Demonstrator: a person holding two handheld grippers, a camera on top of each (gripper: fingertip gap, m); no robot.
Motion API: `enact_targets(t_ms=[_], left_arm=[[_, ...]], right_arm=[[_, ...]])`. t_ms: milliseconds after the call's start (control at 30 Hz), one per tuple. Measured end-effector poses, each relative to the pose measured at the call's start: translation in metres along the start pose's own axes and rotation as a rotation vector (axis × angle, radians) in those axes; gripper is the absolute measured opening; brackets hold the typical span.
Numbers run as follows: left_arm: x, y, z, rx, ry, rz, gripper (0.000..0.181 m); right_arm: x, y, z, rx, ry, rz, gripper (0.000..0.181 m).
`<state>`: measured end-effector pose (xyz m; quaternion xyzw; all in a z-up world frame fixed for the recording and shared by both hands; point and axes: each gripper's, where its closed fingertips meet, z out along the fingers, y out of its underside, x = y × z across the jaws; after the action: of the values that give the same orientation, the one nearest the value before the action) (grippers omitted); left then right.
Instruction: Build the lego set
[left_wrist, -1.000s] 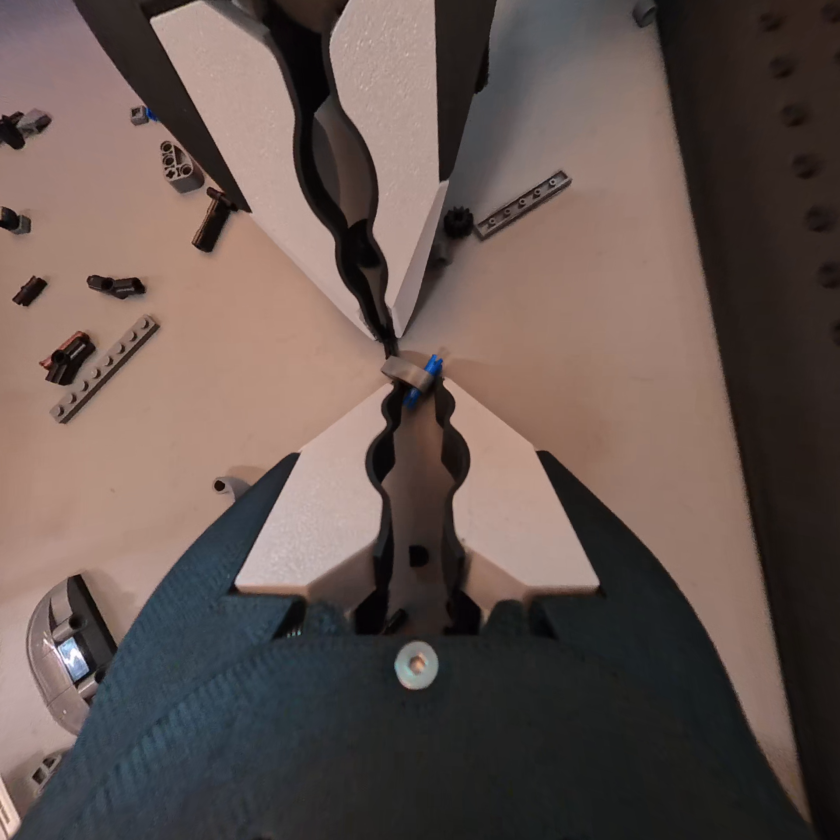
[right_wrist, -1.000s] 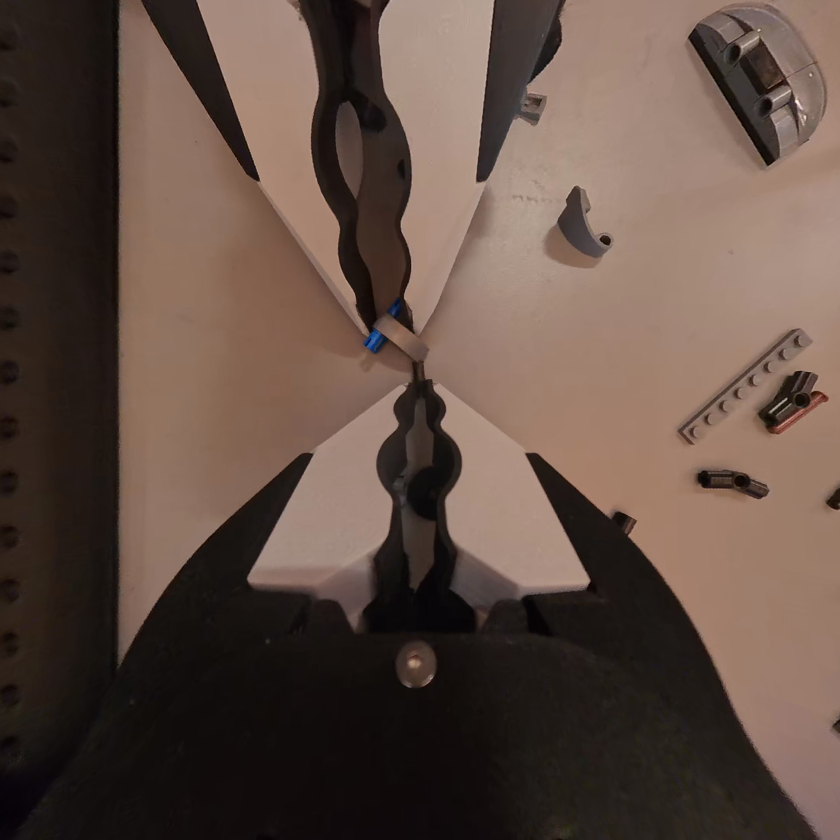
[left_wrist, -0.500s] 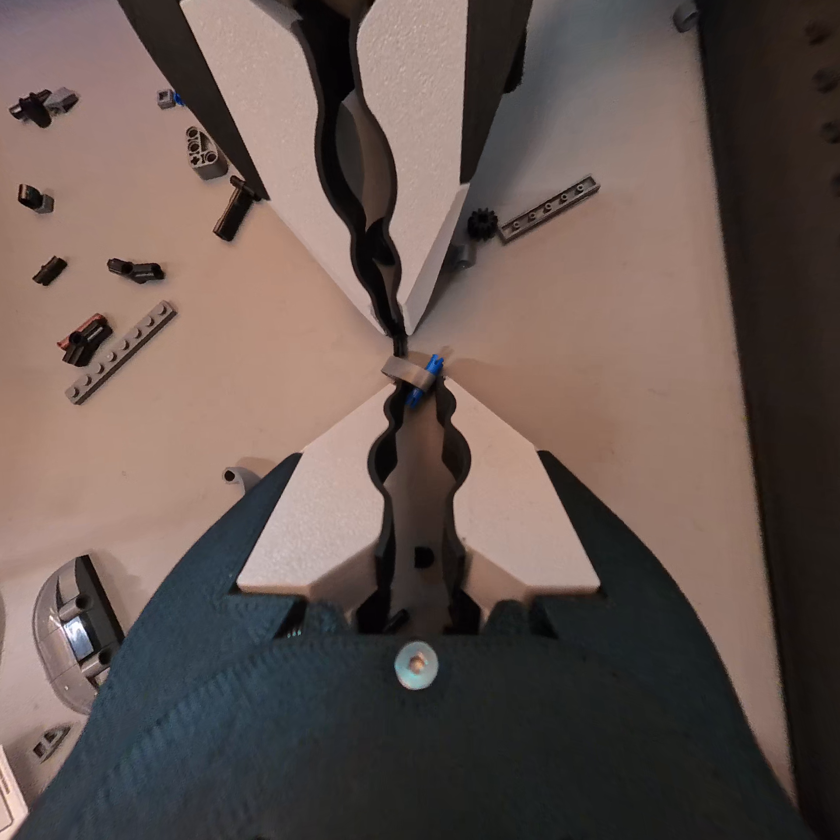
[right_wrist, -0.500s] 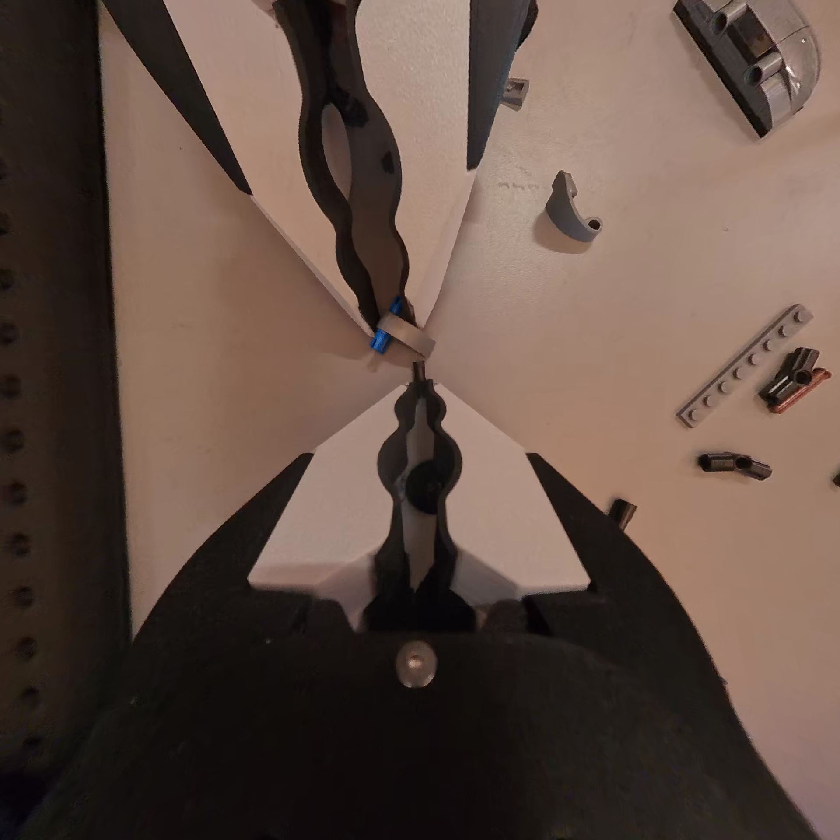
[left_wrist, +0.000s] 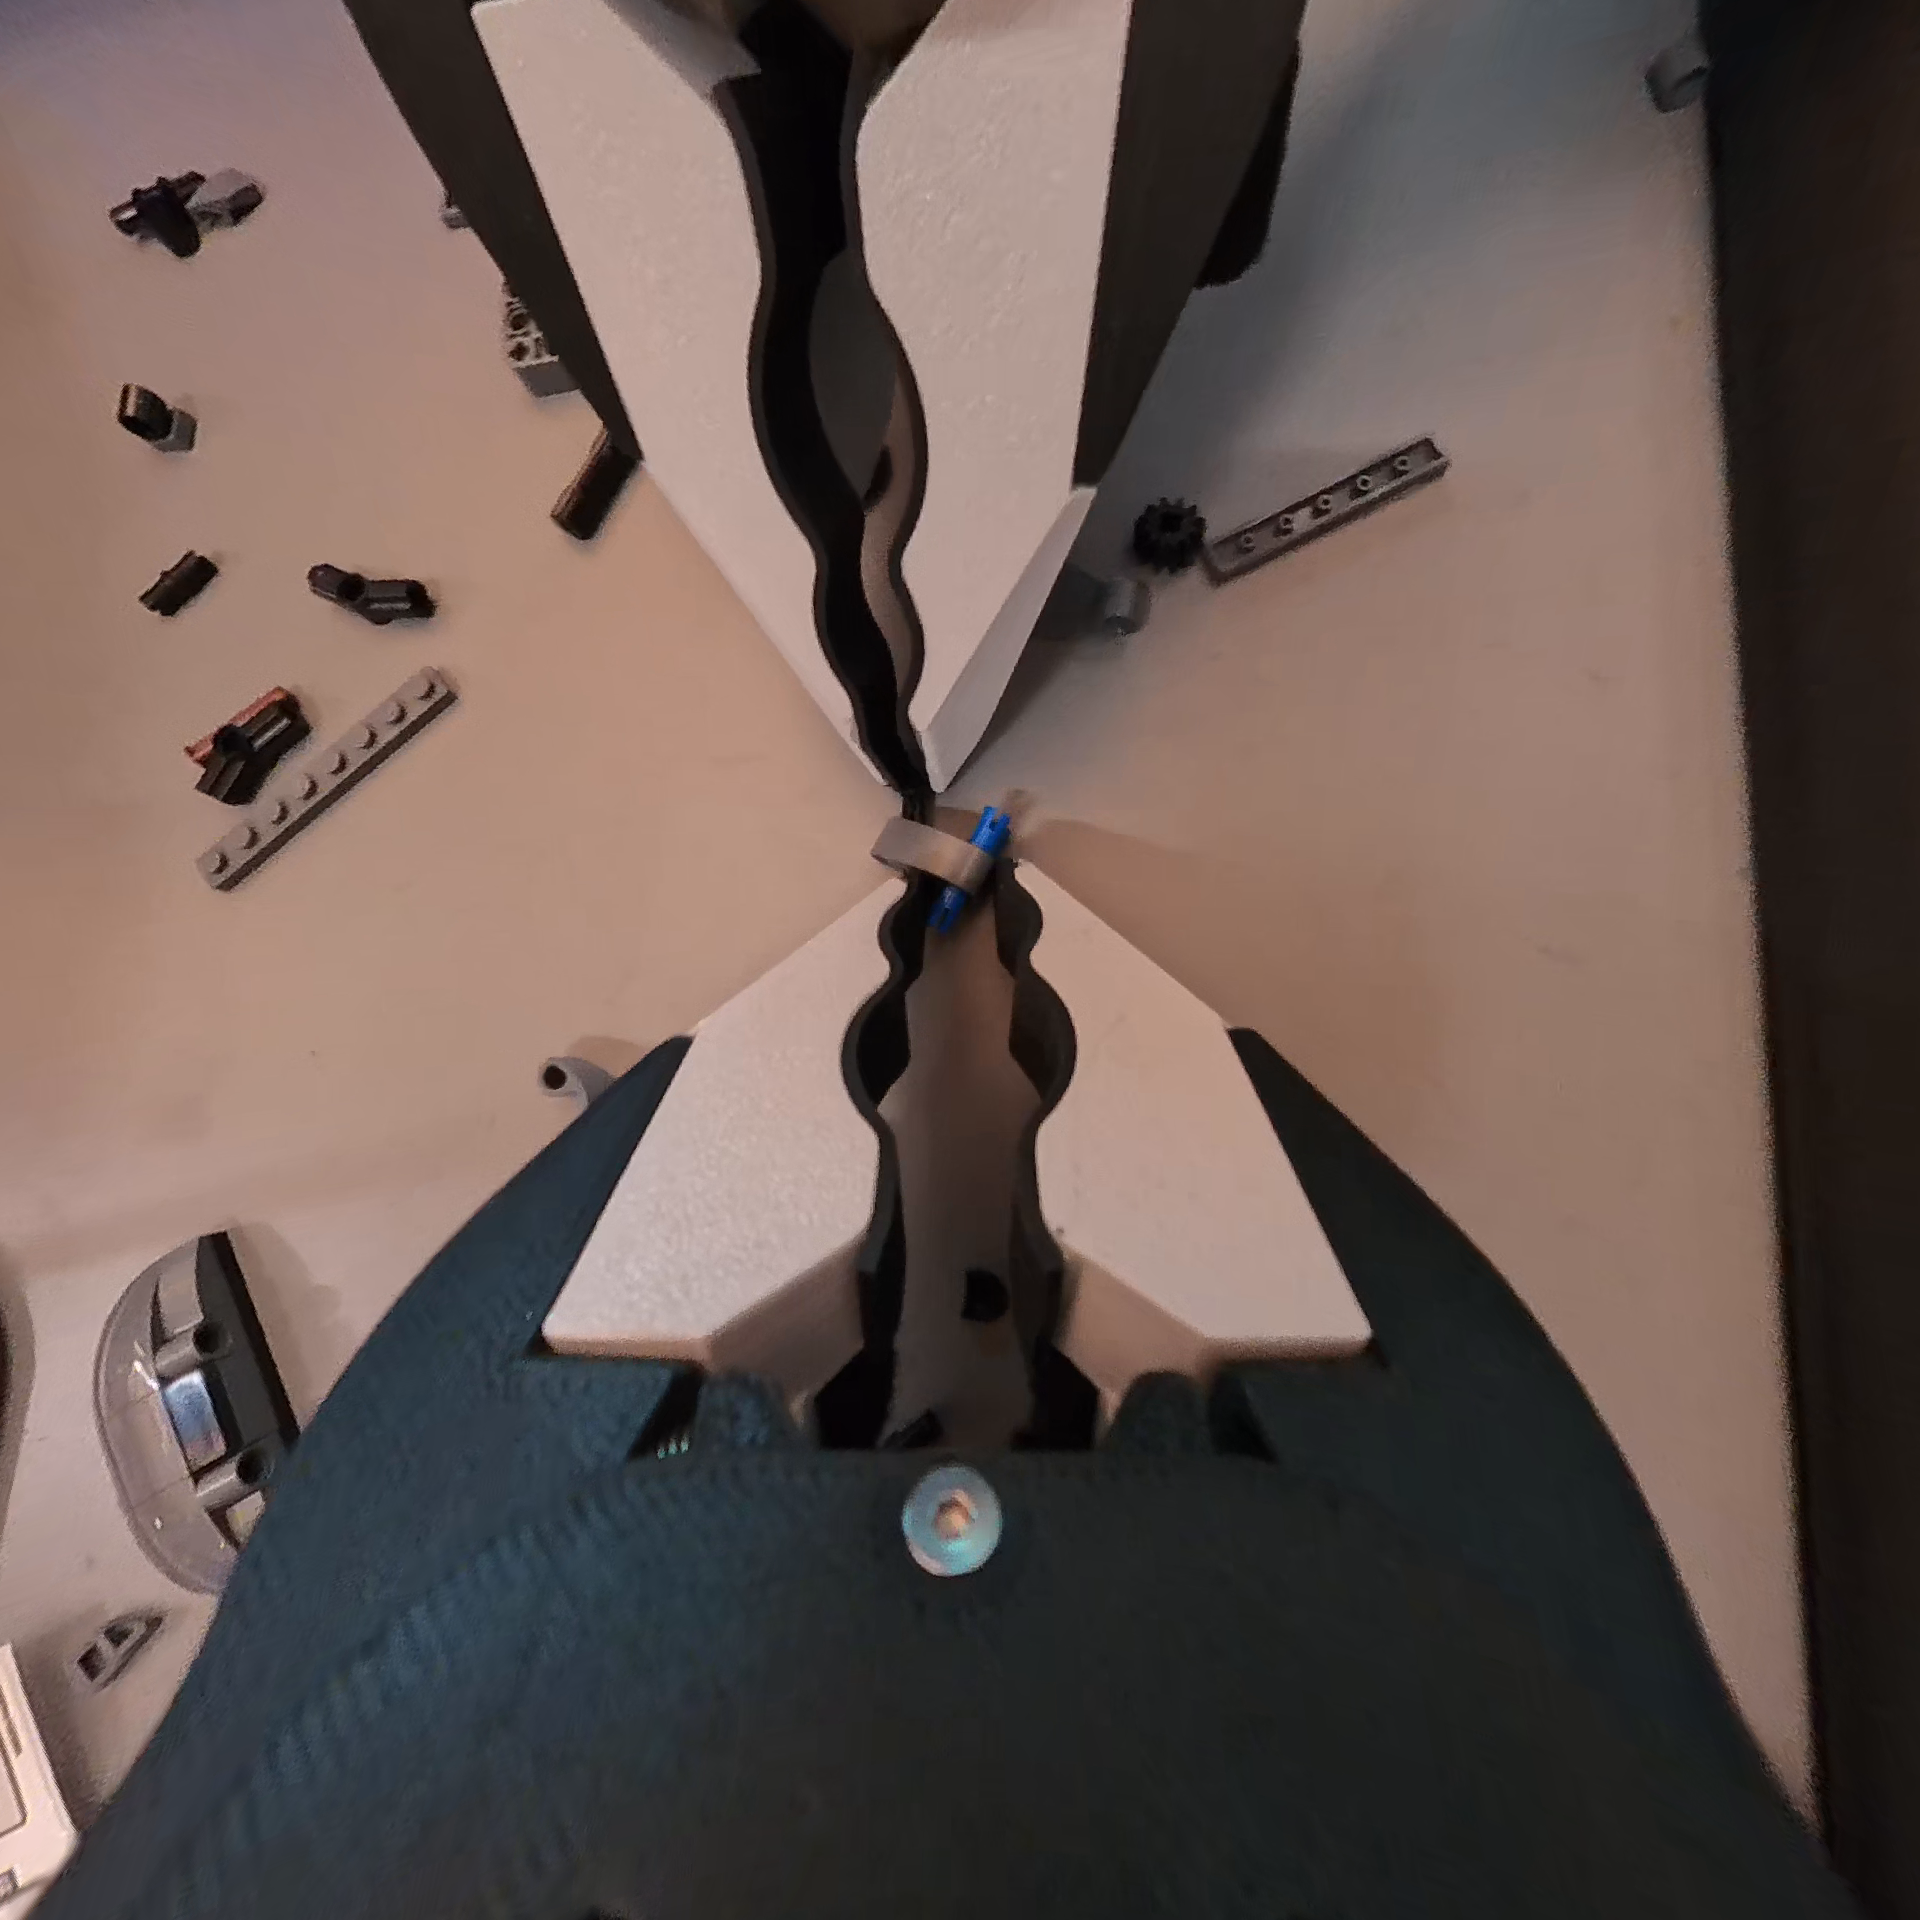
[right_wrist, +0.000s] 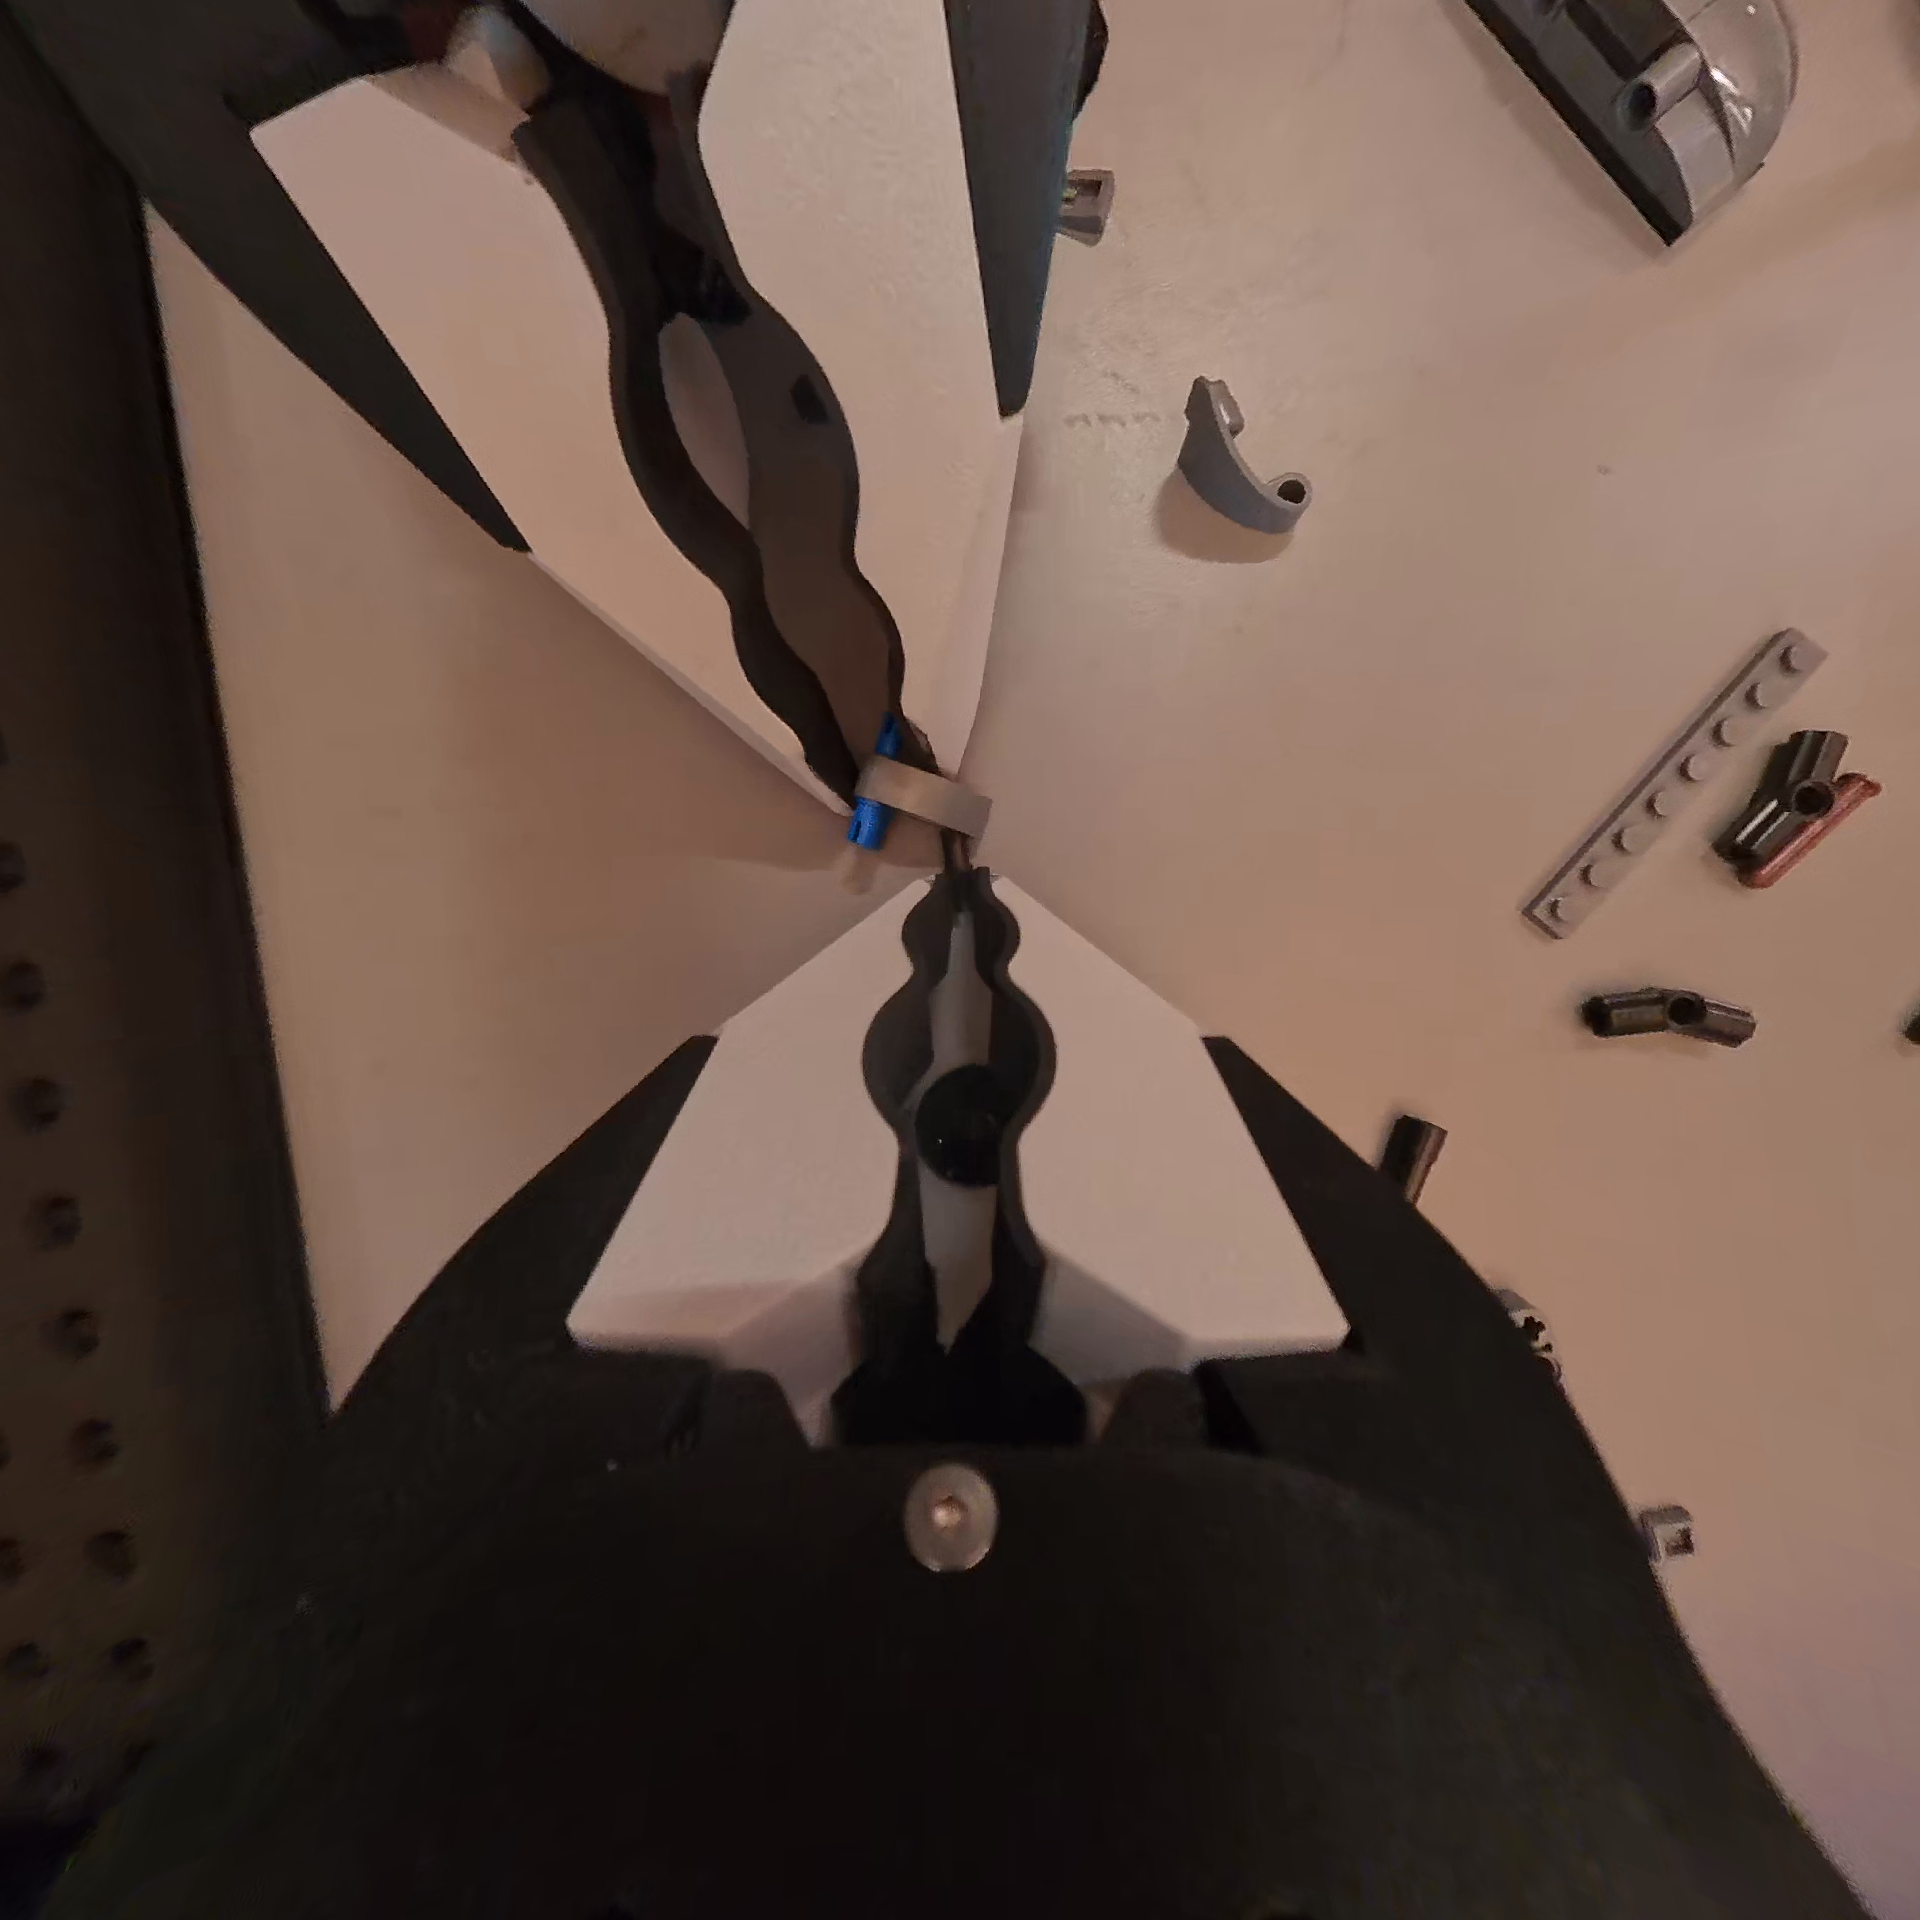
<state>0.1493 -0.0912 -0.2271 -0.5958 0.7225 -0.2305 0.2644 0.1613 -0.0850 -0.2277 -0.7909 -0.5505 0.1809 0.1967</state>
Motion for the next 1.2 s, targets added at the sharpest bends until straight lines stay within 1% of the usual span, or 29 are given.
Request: enact_targets(t_ms=[133,300,600,833,1200], left_arm=[[-0.006,0.0,0.001,-0.006,-0.03,-0.043,0.01],[-0.01,0.0,0.001,-0.011,-0.052,-0.046,0.01],[-0.01,-0.001,0.002,0.001,-0.049,-0.047,0.007],[-0.011,-0.001,0.002,0.001,-0.049,-0.044,0.007],[-0.011,-0.001,0.002,0.018,-0.003,-0.045,0.007]], right_arm=[[0.005,-0.002,0.0,-0.003,0.03,0.042,0.002],[0.011,-0.003,0.001,0.006,0.057,0.086,0.001],[0.016,-0.004,0.001,0.016,0.085,0.109,0.001],[0.015,-0.004,0.001,0.019,0.081,0.084,0.001],[0.013,-0.004,0.001,0.02,0.089,-0.013,0.001]])
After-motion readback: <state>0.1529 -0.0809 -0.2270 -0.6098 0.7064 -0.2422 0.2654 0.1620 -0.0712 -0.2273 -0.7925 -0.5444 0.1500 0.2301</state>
